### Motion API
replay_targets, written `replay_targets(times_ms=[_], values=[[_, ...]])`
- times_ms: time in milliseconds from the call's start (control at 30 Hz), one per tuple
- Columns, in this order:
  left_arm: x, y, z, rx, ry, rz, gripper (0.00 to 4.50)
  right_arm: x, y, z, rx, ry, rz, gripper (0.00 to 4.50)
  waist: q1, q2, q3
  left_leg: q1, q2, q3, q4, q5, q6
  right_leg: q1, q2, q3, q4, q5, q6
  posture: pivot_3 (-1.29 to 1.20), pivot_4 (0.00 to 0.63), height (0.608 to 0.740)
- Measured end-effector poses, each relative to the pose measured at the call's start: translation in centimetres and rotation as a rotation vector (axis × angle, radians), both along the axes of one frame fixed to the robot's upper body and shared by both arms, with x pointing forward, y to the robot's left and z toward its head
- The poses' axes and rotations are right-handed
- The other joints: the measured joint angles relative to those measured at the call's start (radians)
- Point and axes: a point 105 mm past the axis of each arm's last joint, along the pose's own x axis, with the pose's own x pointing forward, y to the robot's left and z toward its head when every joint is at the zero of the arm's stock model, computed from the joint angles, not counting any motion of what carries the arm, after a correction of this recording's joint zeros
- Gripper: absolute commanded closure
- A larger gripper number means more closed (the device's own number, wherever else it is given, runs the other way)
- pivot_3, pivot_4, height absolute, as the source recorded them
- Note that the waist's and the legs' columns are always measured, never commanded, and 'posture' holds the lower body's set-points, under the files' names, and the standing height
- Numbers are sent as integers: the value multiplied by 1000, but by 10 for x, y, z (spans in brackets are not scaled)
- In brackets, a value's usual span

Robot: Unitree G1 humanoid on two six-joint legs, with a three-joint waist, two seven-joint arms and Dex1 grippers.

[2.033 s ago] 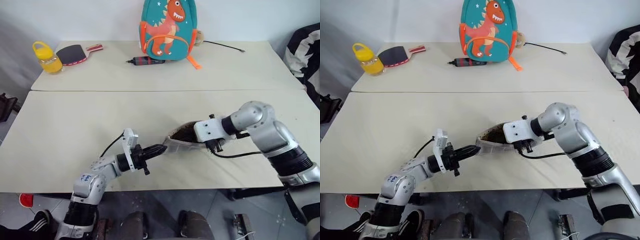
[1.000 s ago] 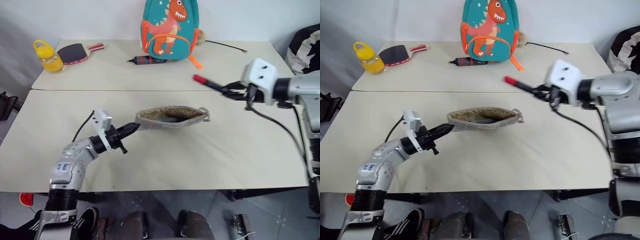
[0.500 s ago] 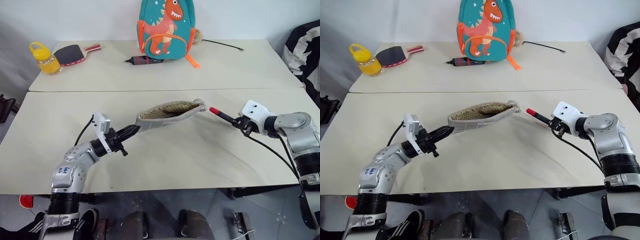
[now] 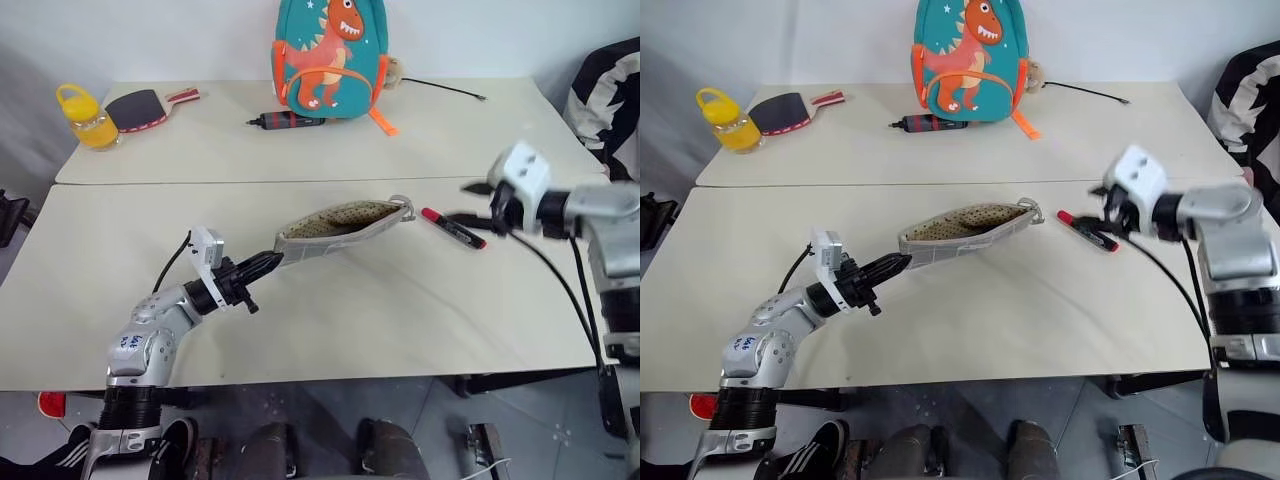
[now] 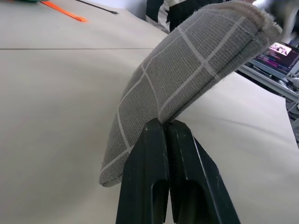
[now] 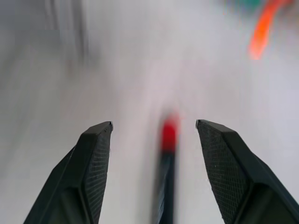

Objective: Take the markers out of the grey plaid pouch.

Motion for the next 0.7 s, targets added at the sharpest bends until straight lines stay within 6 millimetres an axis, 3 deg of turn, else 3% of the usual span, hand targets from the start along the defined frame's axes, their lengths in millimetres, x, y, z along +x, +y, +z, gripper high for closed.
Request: replay_targets(times_ms=[100,233,367,500,700], values=[[0,-3,-2,-13,20,-5,4500,-14,28,23,22,-59,116,3178,5,0,0,-1,-1,-2,0,0,0,0,0,0,0,0,0,0,150,740],[-1,-7,-4,-37,57,-19,4500,-37,72,22,-6,-59,310,4487,5,0,0,-2,-1,-3,0,-1,0,0,0,0,0,0,0,0,150,740],[-4,-15,-1,-58,73,-46,4500,-43,101,-7,-182,-62,403,4487,4,0,0,-2,-1,-3,1,0,0,0,0,0,1,0,1,0,150,740],[-10,-24,1,-71,107,-100,4500,-32,103,-43,-342,-50,408,4487,3,0,0,-2,-2,-2,1,0,0,0,0,1,1,0,1,0,150,740],[-23,-38,6,-72,140,-203,4500,-26,94,-49,-453,-75,413,4487,1,0,0,-1,-1,-2,1,0,0,0,1,1,1,0,1,0,150,740]])
